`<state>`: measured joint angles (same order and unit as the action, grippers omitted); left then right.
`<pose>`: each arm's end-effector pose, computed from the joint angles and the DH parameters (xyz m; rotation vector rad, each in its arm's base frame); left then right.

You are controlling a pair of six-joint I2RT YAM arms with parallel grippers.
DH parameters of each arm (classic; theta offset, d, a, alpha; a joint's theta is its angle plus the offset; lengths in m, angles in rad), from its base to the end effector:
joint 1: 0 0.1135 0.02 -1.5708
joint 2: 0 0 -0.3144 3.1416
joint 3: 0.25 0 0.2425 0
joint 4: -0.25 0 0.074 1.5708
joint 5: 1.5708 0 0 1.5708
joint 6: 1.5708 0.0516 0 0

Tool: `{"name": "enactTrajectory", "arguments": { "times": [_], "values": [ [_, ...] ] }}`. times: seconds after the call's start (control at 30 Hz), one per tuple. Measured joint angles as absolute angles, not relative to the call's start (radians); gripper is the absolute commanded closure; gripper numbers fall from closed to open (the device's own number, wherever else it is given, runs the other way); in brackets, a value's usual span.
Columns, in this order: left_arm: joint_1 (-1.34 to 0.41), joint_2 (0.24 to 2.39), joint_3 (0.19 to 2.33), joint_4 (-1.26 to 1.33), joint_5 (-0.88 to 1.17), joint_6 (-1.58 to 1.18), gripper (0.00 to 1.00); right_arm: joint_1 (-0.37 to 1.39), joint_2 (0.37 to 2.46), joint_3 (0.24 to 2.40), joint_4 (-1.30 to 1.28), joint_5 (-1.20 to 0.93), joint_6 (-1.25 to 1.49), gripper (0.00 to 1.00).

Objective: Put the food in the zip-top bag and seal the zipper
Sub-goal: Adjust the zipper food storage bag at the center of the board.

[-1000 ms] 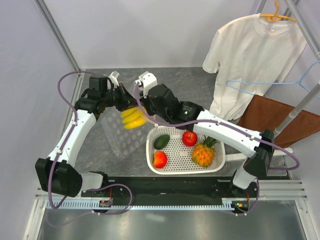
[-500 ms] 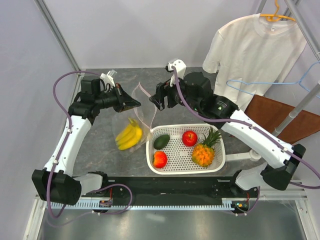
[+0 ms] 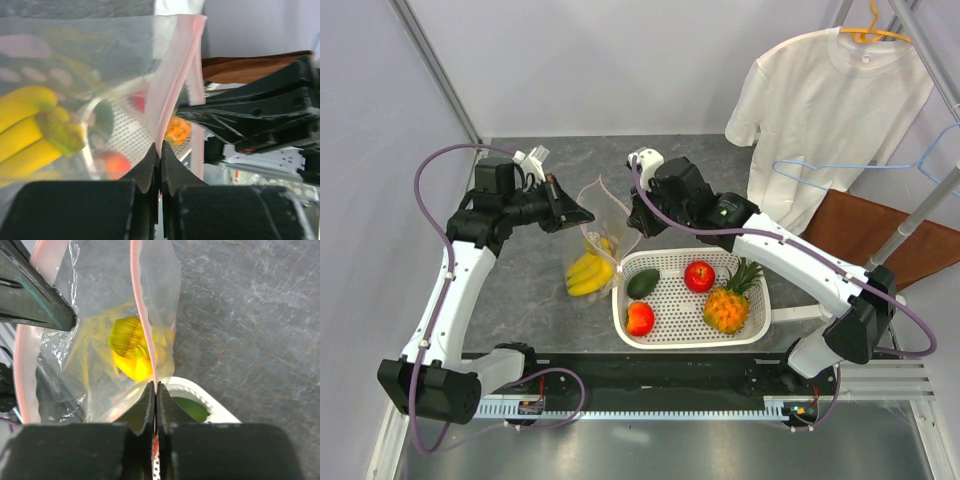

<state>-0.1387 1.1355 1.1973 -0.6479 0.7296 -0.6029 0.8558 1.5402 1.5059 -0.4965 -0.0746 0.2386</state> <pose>0.2051 -0.0634 0.4108 -0.0671 2.2322 -1.2040 0.2301 0.2709 0.4161 -0.7086 2.0691 0.7210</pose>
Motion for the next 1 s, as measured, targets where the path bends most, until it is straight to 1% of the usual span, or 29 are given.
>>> {"name": "enactTrajectory", "arguments": {
  "times": [0.07, 0.17, 0.37, 0.6, 0.77, 0.9, 1.0],
  "values": [
    [-0.139, 1.136, 1.222, -0.71, 0.683, -0.571, 0.98, 0.855, 1.54, 1.511, -0.505, -0.078, 0.238, 1.0],
    [-0.139, 1.147, 1.325, -0.845, 0.543, -0.5, 0.98, 0.851, 1.54, 1.542, -0.524, -0.096, 0.239, 1.0],
    [-0.139, 1.124, 1.436, -0.974, 0.333, -0.376, 0.98, 0.844, 1.54, 1.602, -0.54, -0.185, 0.229, 1.0],
    [-0.146, 1.147, 1.483, -1.081, 0.29, -0.279, 0.98, 0.842, 1.565, 1.626, -0.567, -0.308, 0.232, 1.0],
    [-0.147, 1.15, 1.583, -1.145, 0.298, -0.226, 0.98, 0.84, 1.592, 1.699, -0.58, -0.409, 0.25, 1.0],
    [-0.147, 1.15, 1.628, -1.155, 0.303, -0.213, 0.98, 0.841, 1.592, 1.713, -0.577, -0.429, 0.241, 1.0],
    [-0.147, 1.181, 1.582, -1.155, 0.329, -0.213, 0.98, 0.839, 1.604, 1.709, -0.592, -0.398, 0.205, 1.0]
  ]
}}
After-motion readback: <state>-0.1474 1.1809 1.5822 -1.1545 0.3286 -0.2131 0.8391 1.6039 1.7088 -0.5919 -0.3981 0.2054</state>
